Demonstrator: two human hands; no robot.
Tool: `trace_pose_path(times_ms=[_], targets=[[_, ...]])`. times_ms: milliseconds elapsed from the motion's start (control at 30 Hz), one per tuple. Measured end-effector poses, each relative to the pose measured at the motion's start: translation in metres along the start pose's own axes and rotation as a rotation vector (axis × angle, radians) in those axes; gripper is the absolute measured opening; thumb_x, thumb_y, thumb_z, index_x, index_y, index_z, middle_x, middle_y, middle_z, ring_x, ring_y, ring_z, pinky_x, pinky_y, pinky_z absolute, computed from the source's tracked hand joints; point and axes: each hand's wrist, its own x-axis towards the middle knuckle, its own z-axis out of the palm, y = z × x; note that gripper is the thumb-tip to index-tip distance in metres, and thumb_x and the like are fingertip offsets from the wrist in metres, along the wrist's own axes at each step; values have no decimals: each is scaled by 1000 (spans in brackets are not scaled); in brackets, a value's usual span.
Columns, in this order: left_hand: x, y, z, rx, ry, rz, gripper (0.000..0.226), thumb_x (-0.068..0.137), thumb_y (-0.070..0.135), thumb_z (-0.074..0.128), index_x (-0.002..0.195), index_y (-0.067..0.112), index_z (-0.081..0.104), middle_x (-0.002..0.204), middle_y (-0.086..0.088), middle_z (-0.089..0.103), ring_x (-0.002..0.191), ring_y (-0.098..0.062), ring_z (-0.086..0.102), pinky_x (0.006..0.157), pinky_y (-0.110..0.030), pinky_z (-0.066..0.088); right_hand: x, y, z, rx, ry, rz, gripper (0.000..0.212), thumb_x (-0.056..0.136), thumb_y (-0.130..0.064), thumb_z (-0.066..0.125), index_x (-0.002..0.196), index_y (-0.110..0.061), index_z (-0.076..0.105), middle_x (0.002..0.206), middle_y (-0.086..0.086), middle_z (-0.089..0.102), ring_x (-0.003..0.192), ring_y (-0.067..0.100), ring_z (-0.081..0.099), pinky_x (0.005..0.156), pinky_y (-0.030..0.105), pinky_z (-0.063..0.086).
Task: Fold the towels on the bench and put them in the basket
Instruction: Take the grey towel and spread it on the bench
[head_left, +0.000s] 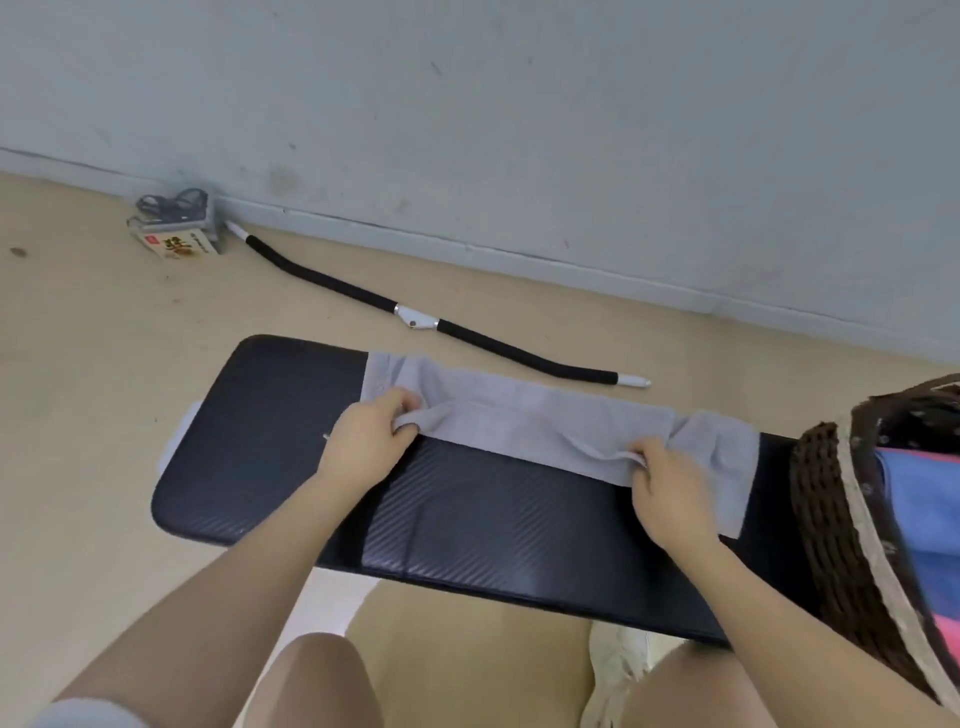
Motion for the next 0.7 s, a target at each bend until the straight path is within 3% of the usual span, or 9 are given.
trace_pose_path(times_ms=[167,300,400,467,567,633,700], targets=[[-11,-13,0,146,45,136,24,90,24,52,111,23,64,92,-6,70,82,-22,62,72,-38,52,0,2,-5,60,43,-134,23,89,-15,40,94,-8,61,68,8,58,65,27,51,55,33,37],[-48,-29,-17,404,80,227,19,91,22,50,102,21,66,79,-5,65,72,-25,59,65,-39,52,-49,6,-21,174,-77,-192,34,73,-21,33,93,-11,58,70,4,54,63,22,47,60,29,36],[-79,-43,-25,676,-53,209,24,89,12,45,105,21,60,82,-2,60,75,-25,59,65,-32,45,-83,7,-21,137,-255,-198,18,81,-16,40,79,-11,57,71,5,54,68,22,49,64,34,36],[-99,-47,-28,801,-76,210,38,84,2,41,112,23,57,83,2,51,72,-21,51,69,-27,35,-96,2,-20,123,-328,-201,23,83,-12,42,61,-18,42,58,-3,43,57,13,41,58,31,29],[-126,-48,-30,890,-103,152,48,81,-4,38,116,24,54,83,4,43,71,-21,41,71,-26,23,-107,-5,-13,26,-433,-207,23,78,-17,41,57,-18,31,57,-3,38,59,17,38,59,31,26],[-135,-49,-29,934,-145,77,51,79,-6,37,116,25,54,84,4,44,74,-20,42,73,-26,23,-110,-9,-8,-74,-499,-203,29,84,-16,44,57,-18,32,61,-3,41,66,18,42,63,32,29],[-143,-49,-26,923,-205,22,45,83,0,37,112,27,57,85,4,46,76,-19,44,75,-27,24,-111,-15,-8,-133,-486,-203,37,92,-31,43,57,-21,39,64,-5,47,71,18,47,67,35,37]])
